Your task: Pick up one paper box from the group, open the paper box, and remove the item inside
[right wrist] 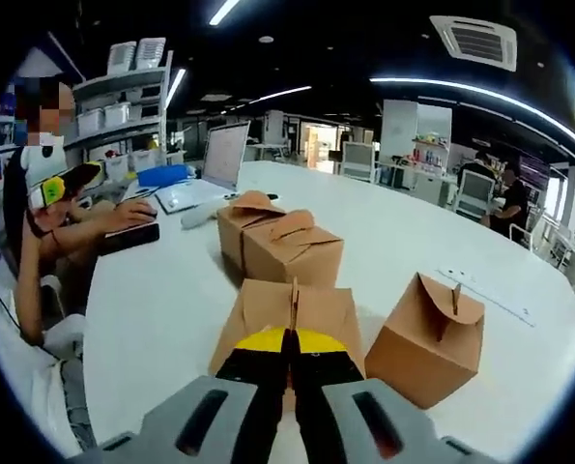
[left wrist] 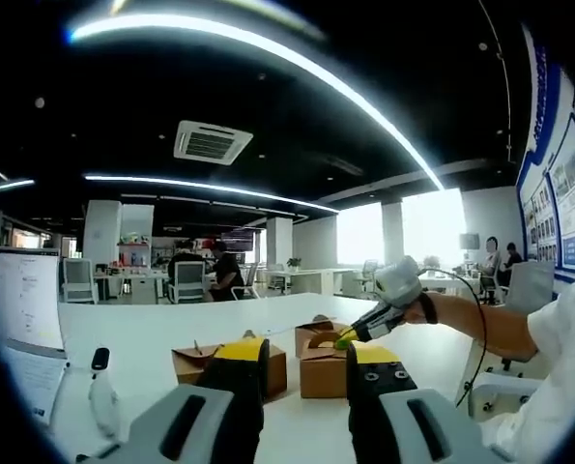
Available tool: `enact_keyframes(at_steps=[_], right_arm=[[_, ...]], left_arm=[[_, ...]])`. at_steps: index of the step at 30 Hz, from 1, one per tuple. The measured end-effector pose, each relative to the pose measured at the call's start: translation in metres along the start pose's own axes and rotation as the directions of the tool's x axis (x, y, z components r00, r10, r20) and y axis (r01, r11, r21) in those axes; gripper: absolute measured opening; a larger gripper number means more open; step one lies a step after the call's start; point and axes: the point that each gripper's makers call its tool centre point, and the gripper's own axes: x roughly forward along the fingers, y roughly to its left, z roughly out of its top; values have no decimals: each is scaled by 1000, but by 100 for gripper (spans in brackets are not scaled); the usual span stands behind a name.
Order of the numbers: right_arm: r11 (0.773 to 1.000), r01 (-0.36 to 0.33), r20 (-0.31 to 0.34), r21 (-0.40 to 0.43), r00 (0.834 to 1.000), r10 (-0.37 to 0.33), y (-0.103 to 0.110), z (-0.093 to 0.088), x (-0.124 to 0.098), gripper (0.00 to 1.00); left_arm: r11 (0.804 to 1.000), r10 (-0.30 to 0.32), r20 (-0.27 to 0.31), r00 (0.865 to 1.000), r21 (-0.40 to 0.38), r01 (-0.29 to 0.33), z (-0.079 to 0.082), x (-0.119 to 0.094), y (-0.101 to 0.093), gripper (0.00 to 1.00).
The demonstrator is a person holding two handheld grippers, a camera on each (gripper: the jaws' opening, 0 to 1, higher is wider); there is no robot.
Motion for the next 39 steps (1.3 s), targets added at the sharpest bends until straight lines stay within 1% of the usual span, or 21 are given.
enact_keyframes(at_steps=[6,12,25,27,29,33,39], right_arm=[[999,-27,-3,-45,1000,27,8,0,0,3],[996,-67,11,-54,998,67,13,2,2,3],[979,-170,34,-109,984,174,20,3,-1,3],[979,-173,32,-113,984,177,19,3,-1,3],[978,-161,37,-132,985,167,17,4,-3,3],[975,-178,42,-134,982,185,16,4,-5,3],[970,-205,46,-133,976,213,18,3,-5,3]], left_arm=[[1000,-4,10,1000,3,4,3,-2,-1,34],[1000,-8,9,1000,0,8,3,-3,-1,35],[1000,-21,-3,1000,6,21,1,-1,-4,35],[1000,-24,-4,1000,7,24,1,0,-4,35],[1000,-25,-8,1000,6,25,0,1,-4,35],[1000,-25,-13,1000,5,25,-2,2,-5,35],[999,-33,-3,999,9,33,1,2,-8,35]])
